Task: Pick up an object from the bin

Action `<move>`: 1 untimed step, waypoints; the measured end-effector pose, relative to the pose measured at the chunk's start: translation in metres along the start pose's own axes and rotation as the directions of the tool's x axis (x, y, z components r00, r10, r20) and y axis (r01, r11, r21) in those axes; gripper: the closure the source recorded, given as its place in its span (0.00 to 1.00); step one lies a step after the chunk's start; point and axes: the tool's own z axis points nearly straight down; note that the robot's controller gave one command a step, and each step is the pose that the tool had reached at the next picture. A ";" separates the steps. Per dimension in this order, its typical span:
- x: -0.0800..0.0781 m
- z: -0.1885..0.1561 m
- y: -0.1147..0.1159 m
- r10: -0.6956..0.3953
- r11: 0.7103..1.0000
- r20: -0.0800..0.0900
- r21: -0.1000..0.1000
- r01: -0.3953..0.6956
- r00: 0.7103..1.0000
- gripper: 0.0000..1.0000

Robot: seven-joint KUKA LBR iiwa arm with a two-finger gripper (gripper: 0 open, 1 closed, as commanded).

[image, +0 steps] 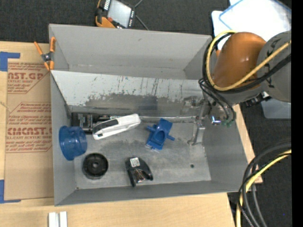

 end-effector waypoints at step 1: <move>-0.002 -0.004 0.000 -0.001 1.000 0.008 0.001 0.001 1.000 0.00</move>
Offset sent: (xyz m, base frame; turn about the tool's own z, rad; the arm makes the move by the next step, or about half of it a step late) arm 0.0141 0.0672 -0.1108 -0.5113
